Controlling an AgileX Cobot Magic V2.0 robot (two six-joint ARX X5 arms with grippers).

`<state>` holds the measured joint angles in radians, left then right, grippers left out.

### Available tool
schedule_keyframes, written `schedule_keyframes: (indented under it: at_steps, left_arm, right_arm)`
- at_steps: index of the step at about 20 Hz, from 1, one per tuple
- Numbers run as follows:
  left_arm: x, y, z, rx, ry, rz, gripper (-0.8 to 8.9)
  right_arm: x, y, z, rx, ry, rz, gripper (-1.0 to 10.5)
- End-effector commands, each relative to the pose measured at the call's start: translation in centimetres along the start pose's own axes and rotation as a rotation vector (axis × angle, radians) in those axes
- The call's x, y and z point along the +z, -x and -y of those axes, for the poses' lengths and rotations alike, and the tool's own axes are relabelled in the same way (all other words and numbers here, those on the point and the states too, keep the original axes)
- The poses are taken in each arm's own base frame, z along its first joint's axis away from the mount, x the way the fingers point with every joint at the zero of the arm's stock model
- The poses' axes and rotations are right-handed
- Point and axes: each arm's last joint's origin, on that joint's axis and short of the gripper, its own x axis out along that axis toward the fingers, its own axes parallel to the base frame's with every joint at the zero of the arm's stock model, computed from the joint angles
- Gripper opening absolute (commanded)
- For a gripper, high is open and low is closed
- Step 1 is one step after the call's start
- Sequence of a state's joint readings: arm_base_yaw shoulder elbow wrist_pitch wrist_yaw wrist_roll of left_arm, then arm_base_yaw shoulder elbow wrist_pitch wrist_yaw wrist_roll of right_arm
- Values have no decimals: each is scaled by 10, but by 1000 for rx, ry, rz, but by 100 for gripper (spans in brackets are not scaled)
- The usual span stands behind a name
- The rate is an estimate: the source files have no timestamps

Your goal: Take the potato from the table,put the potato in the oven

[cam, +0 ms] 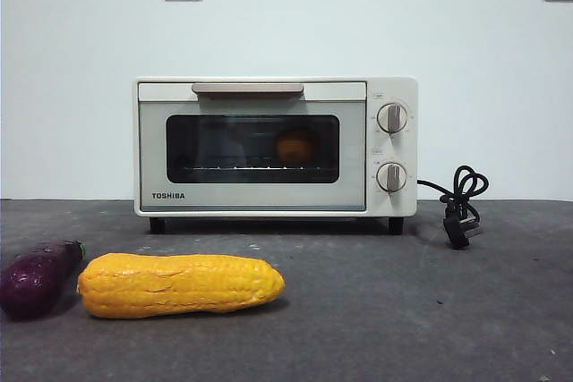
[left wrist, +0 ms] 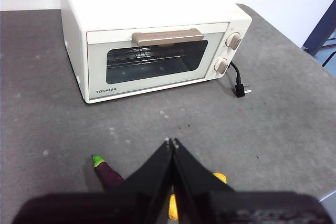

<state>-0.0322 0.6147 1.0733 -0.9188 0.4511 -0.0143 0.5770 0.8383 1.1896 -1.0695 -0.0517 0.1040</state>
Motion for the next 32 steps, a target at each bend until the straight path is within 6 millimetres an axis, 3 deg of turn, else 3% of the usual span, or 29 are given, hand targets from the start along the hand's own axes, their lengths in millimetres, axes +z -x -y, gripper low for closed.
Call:
schedule_keyframes:
  at_steps: [1,14,16,20,23,26,32]
  left_arm:
    - [-1,0,0,-2,-17,2,-8]
    - [-1,-1,0,4,-16,1,-5]
    - [1,-1,0,12,-94,15,-5]
    - [7,9,-6,340,-277,244,-5]
    - [-19,6,-14,494,-325,519,-4]
    - [-62,-16,-32,657,-294,668,-5]
    - [-145,-69,-61,660,-192,548,-4]
  right_arm:
    - [1,0,0,2,9,7,-1]
    - [1,0,0,1,10,7,0]
    - [1,0,0,1,10,7,1]
    - [1,1,0,2,10,8,1]
    - [1,1,0,1,10,8,1]
    - [1,1,0,1,10,8,1]
    - [1,1,0,0,10,8,1]
